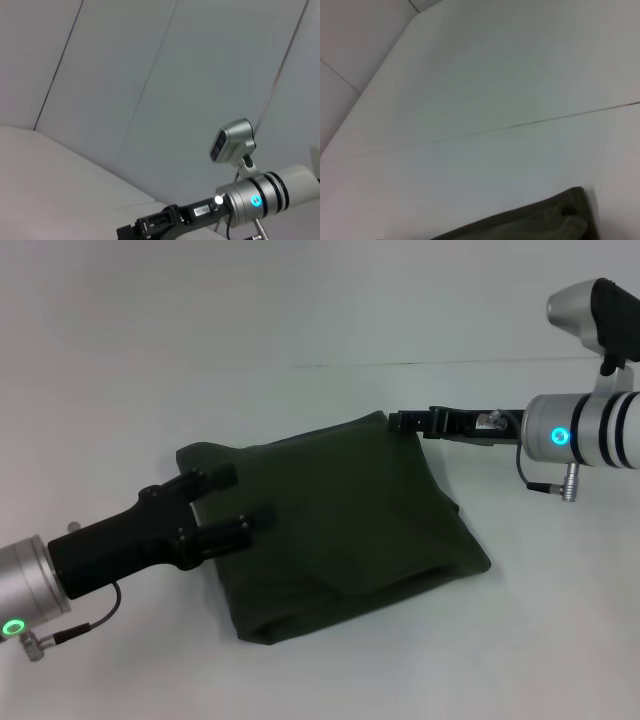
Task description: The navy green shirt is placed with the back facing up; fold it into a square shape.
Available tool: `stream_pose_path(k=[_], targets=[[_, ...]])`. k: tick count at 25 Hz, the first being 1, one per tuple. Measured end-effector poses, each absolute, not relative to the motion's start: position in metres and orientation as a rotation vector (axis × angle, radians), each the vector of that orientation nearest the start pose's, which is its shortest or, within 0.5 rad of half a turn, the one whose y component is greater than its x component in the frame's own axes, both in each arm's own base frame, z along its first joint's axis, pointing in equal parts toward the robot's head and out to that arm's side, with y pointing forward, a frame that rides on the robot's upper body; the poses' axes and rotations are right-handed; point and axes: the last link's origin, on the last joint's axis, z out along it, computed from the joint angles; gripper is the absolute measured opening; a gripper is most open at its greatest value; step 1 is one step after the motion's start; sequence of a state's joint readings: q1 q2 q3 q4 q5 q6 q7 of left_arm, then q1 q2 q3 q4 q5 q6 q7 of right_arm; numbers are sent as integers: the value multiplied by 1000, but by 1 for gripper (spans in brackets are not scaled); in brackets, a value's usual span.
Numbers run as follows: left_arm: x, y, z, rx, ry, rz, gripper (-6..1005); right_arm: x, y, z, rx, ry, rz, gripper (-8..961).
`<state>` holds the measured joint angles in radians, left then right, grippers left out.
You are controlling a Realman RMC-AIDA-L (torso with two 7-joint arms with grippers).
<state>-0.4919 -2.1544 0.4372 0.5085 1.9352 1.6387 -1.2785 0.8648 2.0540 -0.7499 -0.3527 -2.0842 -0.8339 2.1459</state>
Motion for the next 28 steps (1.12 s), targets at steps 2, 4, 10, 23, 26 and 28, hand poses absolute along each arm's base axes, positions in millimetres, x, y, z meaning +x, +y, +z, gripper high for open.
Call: stream_pose_path(k=[2,4,10,23,26,28], targets=[[-263,305,-17,-2480,-766,-1111,937,234,441,-43,-2115,1492,512,711],[-264,306,-16,-2474,-766,-1110,937,233,441,-47,-2102,1495,524,711],[-268,310,-16,-2439,-795,-1082,936,226,439,-59,-2096,1510,580,711],[-275,309,-16,-2394,-837,-1074,936,216,454,-46,-2023,1349,754,711],[-278,309,-17,-2364,-860,-1071,936,213,460,-36,-2017,1311,767,711],[-281,310,-17,-2334,-894,-1076,937,214,462,-31,-2019,1309,768,711]])
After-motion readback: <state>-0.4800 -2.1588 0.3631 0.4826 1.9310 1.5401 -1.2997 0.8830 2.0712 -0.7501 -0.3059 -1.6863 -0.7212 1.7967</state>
